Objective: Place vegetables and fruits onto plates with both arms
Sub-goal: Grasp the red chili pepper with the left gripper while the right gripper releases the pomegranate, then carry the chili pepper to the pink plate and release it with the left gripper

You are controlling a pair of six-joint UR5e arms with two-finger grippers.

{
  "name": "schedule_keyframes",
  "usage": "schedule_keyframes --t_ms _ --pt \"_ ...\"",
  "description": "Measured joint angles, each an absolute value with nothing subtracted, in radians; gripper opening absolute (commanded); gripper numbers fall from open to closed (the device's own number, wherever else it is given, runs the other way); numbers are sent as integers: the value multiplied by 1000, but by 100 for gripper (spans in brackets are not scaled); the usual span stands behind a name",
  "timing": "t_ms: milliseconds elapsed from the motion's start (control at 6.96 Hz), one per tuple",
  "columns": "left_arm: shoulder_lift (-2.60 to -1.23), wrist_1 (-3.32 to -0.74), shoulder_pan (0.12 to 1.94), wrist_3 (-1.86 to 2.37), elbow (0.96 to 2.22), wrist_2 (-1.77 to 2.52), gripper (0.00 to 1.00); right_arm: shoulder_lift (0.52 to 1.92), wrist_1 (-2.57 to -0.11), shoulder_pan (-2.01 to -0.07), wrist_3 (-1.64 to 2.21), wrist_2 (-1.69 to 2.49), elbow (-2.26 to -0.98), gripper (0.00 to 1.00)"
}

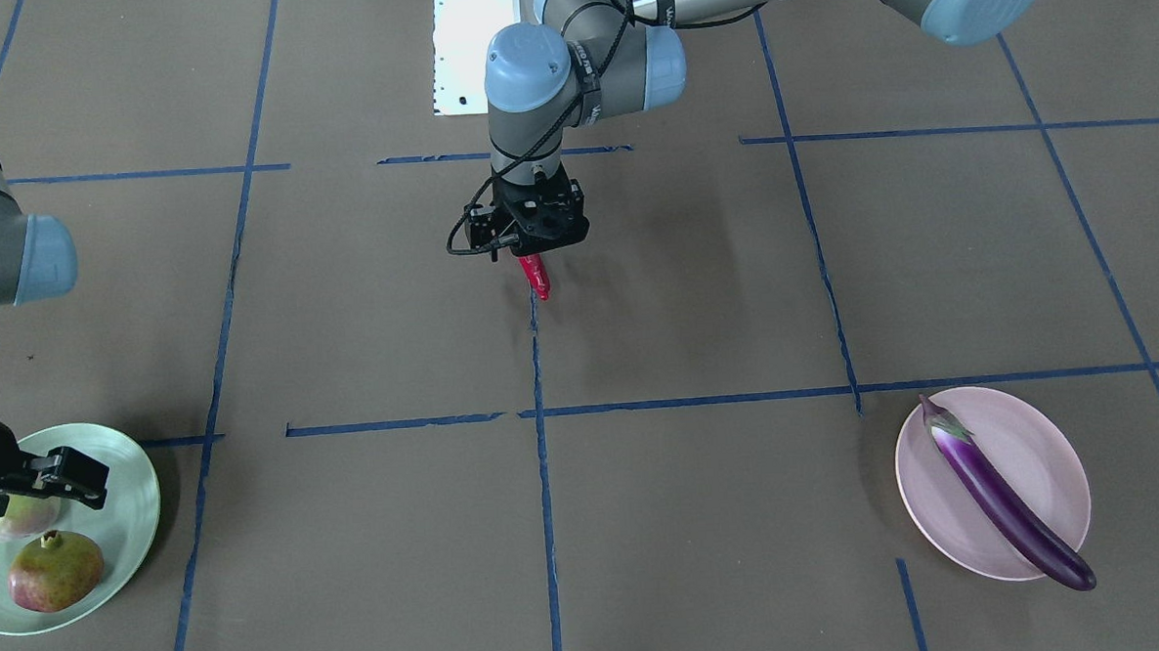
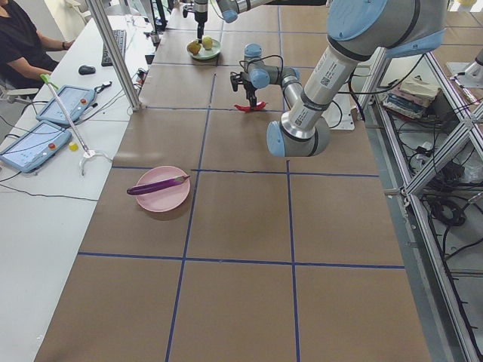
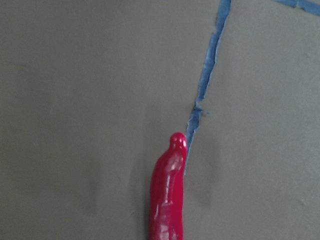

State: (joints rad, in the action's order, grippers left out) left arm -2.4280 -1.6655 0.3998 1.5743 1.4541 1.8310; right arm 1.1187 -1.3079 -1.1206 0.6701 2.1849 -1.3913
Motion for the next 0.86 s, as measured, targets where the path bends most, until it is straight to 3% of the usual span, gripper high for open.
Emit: schedule_keyframes --t_ms 288,431,575,862 --pt "-2436 -1665 386 1598 1441 1830 38 1199 -1396 -1121 677 2270 -1578 100" --pt "-2436 -1665 383 1600 1436 1830 23 1212 -1453 -1120 681 2279 -1641 100" --pt "-2437 -1665 381 1600 1432 1830 1 1216 -1484 -1120 684 2283 -1673 100" --pt "-2437 -1665 386 1600 1435 1830 0 1218 -1500 -1120 685 2283 -1689 100"
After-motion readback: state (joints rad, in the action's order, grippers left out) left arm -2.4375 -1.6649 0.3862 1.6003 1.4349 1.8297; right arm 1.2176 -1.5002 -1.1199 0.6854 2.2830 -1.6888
